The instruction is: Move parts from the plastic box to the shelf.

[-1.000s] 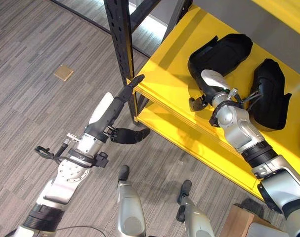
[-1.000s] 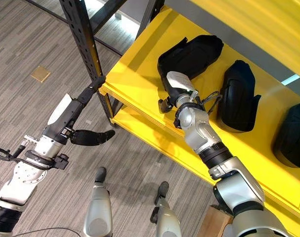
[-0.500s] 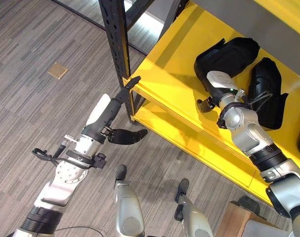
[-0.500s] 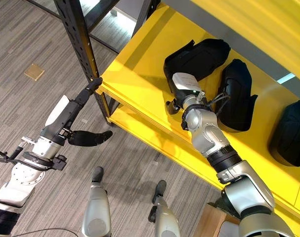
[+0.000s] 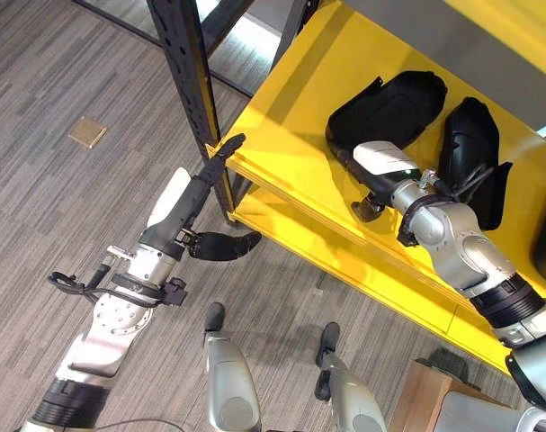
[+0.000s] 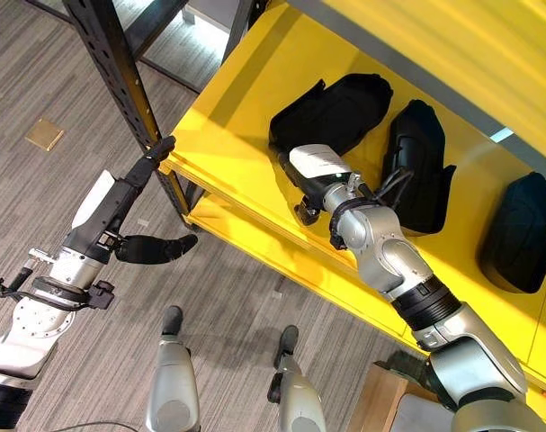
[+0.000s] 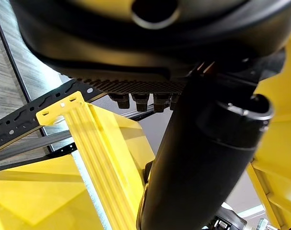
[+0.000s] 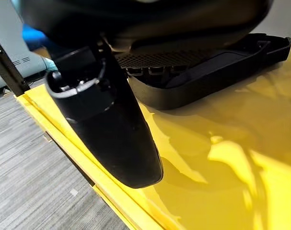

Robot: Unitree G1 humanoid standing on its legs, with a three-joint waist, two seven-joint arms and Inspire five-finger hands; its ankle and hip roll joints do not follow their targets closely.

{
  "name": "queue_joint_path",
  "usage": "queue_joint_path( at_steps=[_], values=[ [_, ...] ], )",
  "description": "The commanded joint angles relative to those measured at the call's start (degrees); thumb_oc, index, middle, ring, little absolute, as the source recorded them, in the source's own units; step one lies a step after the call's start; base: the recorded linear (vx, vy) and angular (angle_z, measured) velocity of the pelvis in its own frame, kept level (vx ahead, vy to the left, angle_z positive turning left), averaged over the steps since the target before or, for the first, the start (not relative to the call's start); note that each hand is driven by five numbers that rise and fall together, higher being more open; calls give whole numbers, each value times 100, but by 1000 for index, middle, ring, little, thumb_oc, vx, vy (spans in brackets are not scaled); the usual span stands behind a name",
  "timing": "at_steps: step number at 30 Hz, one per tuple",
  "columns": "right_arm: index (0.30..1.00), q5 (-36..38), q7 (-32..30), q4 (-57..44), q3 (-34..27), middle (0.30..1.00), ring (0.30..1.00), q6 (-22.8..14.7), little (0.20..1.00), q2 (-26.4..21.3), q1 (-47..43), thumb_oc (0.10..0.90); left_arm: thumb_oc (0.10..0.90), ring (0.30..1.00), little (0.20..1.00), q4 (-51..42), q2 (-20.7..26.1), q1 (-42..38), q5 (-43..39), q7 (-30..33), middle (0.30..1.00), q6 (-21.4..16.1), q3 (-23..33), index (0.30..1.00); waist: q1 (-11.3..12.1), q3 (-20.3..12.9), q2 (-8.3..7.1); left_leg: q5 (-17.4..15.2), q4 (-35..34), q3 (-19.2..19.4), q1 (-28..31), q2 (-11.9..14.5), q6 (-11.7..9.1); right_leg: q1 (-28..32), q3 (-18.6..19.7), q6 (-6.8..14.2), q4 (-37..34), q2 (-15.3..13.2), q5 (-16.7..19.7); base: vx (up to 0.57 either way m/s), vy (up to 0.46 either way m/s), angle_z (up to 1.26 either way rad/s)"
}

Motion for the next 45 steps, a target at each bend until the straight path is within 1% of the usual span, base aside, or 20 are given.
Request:
queue_joint_path(
  at_steps=[1, 6, 9, 10, 11, 13, 15, 16, 18, 19, 20, 23, 25, 27, 30, 36, 38, 40, 42, 45],
  values=[
    [1000, -9, -58, -684, 74, 1000, 1000, -225, 1000, -278, -14, 900, 900, 1000, 1000, -778, 163, 78, -358, 72, 1000, -524, 297, 1000, -91, -430, 77, 869, -531, 403, -405, -43, 330, 891, 333, -120, 808, 66, -1556, 0, 0, 0],
    [1000, -111, -218, -899, 62, 1000, 1000, -209, 1000, -273, 44, 900, 900, 1000, 1000, -818, 137, 114, -348, 89, 1000, -522, 266, 1000, -109, -444, 90, 862, -530, 402, -389, -40, 329, 868, 364, -126, 825, 66, -1567, 0, 0, 0],
    [1000, -476, -417, -787, 84, 1000, 1000, -199, 1000, -197, -24, 900, 900, 1000, 1000, -805, 114, 84, -321, 104, 1000, -515, 216, 1000, -89, -458, 110, 873, -535, 383, -395, -49, 324, 871, 361, -126, 824, 68, -1572, 0, 0, 0],
    [1000, -486, -421, -781, 86, 1000, 1000, -199, 1000, -192, -25, 900, 900, 1000, 1000, -805, 114, 82, -319, 105, 1000, -513, 215, 1000, -89, -457, 110, 873, -534, 382, -396, -49, 324, 871, 359, -126, 825, 68, -1572, 0, 0, 0],
    [1000, -783, -581, -719, 96, 1000, 1000, -186, 1000, -176, -69, 900, 900, 1000, 1000, -800, 118, 78, -336, 79, 1000, -521, 203, 1000, -69, -464, 116, 868, -529, 377, -399, -52, 329, 875, 347, -124, 824, 67, -1571, 0, 0, 0],
    [1000, -996, -714, -608, 106, 1000, 1000, -179, 1000, -169, -118, 900, 900, 1000, 1000, -789, 113, 72, -344, 51, 1000, -535, 188, 1000, -52, -473, 124, 865, -528, 371, -404, -64, 336, 894, 343, -129, 807, 65, -1568, 0, 0, 0],
    [1000, -1332, -1178, -388, 113, 1000, 1000, -187, 1000, -169, -184, 900, 900, 1000, 1000, -772, 101, 75, -373, 26, 1000, -548, 168, 1000, -27, -490, 152, 871, -533, 354, -408, -72, 335, 904, 330, -130, 800, 58, -1575, 0, 0, 0],
    [1000, -1503, -1745, -263, 74, 1000, 1000, -181, 1000, -150, -201, 900, 900, 1000, 1000, -761, 86, 77, -381, 5, 1000, -540, 153, 1000, -20, -499, 177, 880, -538, 346, -413, -80, 337, 908, 328, -128, 795, 56, -1577, 0, 0, 0],
    [1000, -1570, -2569, -75, -53, 1000, 1000, -163, 1000, -93, -245, 900, 900, 1000, 1000, -760, 81, 61, -398, -18, 1000, -501, 121, 1000, -14, -519, 206, 881, -533, 342, -429, -92, 345, 923, 322, -125, 774, 44, -1566, 0, 0, 0],
    [1000, -1556, -2673, -55, -68, 1000, 1000, -176, 1000, -90, -240, 900, 900, 1000, 1000, -760, 82, 60, -398, -16, 1000, -503, 114, 1000, -11, -521, 209, 880, -532, 339, -431, -94, 345, 924, 320, -124, 771, 42, -1565, 0, 0, 0],
    [1000, -1531, -3257, -1, -248, 1000, 1000, -250, 1000, -73, -270, 900, 900, 1000, 1000, -795, 84, 65, -431, 6, 1000, -473, 86, 1000, -11, -532, 241, 865, -537, 325, -434, -111, 349, 916, 312, -119, 760, 28, -1557, 11, 32, 1],
    [1000, -1665, -3773, -40, -578, 1000, 1000, -226, 1000, -31, -271, 900, 900, 1000, 1000, -850, 22, 44, -450, -1, 1000, -424, 42, 1000, -13, -535, 324, 843, -534, 311, -443, -154, 359, 887, 303, -115, 782, -6, -1567, 7, 48, 0],
    [1000, -1701, -3987, -10, -692, 1000, 1000, -226, 1000, 2, -324, 900, 900, 1000, 1000, -899, -11, 39, -480, -13, 1000, -396, 24, 1000, -3, -532, 375, 834, -533, 304, -442, -177, 364, 883, 294, -119, 791, -29, -1579, 4, 57, 1],
    [1000, -1629, -4330, 16, -814, 1000, 1000, -355, 1000, 50, -390, 900, 900, 1000, 1000, -930, -56, 26, -529, -59, 1000, -365, 6, 1000, 6, -528, 442, 826, -537, 294, -432, -205, 370, 873, 288, -126, 807, -55, -1598, 6, 60, 2],
    [1000, -1397, -4634, -41, -955, 1000, 1000, -450, 1000, 118, -462, 900, 900, 1000, 1000, -954, -118, 12, -567, -86, 1000, -326, -26, 1000, 8, -530, 525, 812, -551, 291, -401, -238, 377, 846, 278, -134, 840, -92, -1612, 11, 61, 3],
    [1000, -310, -5133, -528, -1395, 1000, 1000, -762, 1000, 375, -474, 900, 900, 1000, 1000, -1100, -296, 18, -620, -23, 1000, -207, -39, 1000, -70, -502, 721, 750, -609, 321, -262, -300, 395, 747, 300, -165, 954, -180, -1645, 12, 95, 2],
    [1000, 90, -5172, -792, -1613, 1000, 1000, -865, 1000, 487, -330, 900, 900, 1000, 1000, -1160, -371, 19, -612, 42, 1000, -135, -41, 1000, -134, -477, 786, 714, -605, 335, -217, -315, 398, 692, 326, -173, 1018, -208, -1660, 5, 112, 1],
    [1000, 475, -4974, -1060, -1825, 1000, 1000, -969, 1000, 665, -99, 900, 900, 1000, 1000, -1184, -464, 9, -587, 129, 1000, -95, -49, 1000, -229, -438, 866, 669, -618, 363, -133, -330, 415, 598, 381, -189, 1120, -236, -1673, -5, 136, -3],
    [1000, 639, -4840, -1165, -1862, 1000, 1000, -982, 1000, 827, 25, 900, 900, 1000, 1000, -1212, -526, 0, -545, 203, 1000, -64, -72, 1000, -279, -409, 908, 645, -623, 385, -89, -334, 423, 532, 422, -207, 1190, -246, -1686, -11, 97, -7],
    [1000, 1102, -4639, -1219, -1833, 1000, 1000, -844, 1000, 1090, 213, 900, 900, 1000, 1000, -1209, -592, -26, -512, 339, 1000, -5, -86, 1000, -381, -350, 958, 605, -613, 419, -14, -324, 436, 416, 486, -238, 1322, -249, -1698, -7, 80, -3]
  ],
)
